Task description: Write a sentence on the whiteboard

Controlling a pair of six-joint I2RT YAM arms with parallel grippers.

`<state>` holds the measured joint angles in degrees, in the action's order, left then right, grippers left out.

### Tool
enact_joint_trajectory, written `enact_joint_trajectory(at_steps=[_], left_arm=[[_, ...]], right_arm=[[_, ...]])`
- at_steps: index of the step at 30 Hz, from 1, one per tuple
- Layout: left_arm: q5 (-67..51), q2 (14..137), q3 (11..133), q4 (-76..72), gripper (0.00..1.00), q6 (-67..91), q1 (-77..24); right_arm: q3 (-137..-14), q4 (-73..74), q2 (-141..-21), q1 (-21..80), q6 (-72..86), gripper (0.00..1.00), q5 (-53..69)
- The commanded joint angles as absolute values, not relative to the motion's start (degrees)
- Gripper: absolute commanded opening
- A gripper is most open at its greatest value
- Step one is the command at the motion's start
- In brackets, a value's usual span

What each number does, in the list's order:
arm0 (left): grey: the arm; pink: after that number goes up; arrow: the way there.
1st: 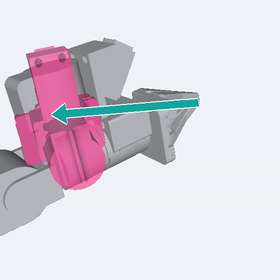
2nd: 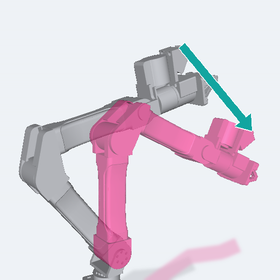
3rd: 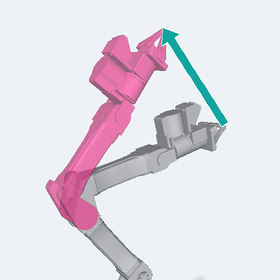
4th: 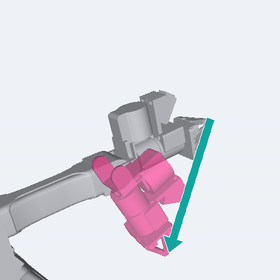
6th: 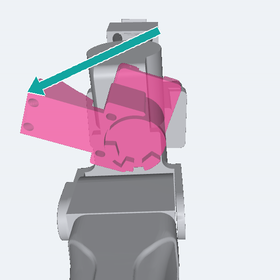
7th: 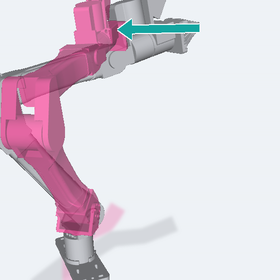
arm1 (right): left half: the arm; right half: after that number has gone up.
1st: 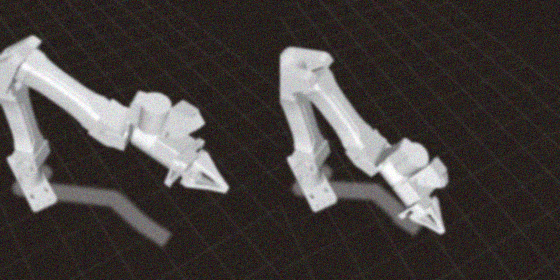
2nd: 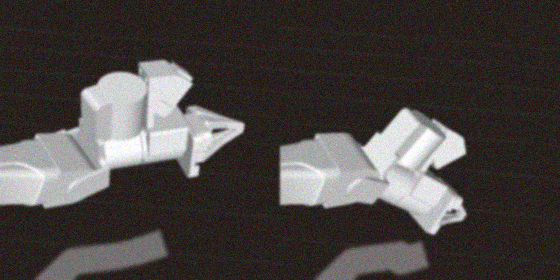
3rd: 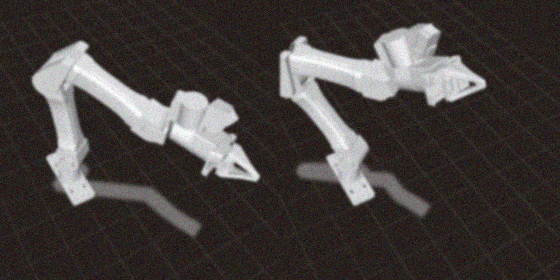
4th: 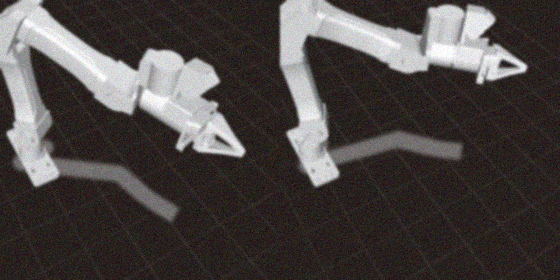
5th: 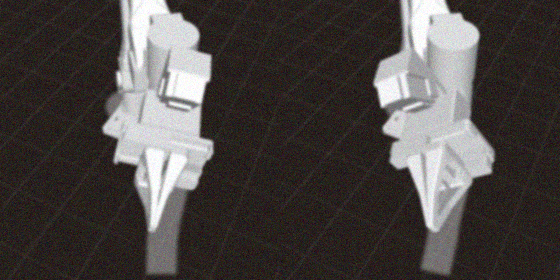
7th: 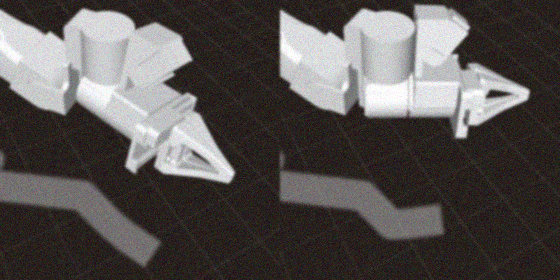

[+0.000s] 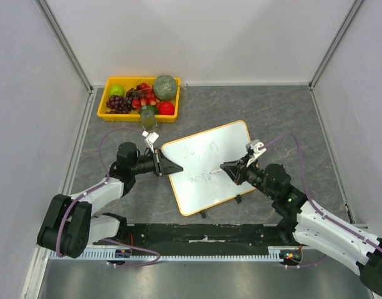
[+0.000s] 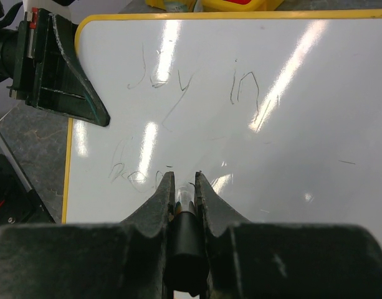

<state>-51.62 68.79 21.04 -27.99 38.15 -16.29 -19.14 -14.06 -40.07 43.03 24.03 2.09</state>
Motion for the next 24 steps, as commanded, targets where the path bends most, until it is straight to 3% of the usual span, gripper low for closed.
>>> enact_joint_trajectory(at_steps=[1, 24], left_arm=[[-39.99, 70.58, 19.25, -21.45, 0.02, 28.21, -14.5], [-40.25, 71.02, 19.42, -21.44, 0.02, 28.3, -14.41]], right_arm=[[-18.19, -14.59, -41.04, 43.15, 23.38, 0.0, -2.98], [-16.7, -4.05, -40.87, 43.16, 23.91, 0.0, -5.01]])
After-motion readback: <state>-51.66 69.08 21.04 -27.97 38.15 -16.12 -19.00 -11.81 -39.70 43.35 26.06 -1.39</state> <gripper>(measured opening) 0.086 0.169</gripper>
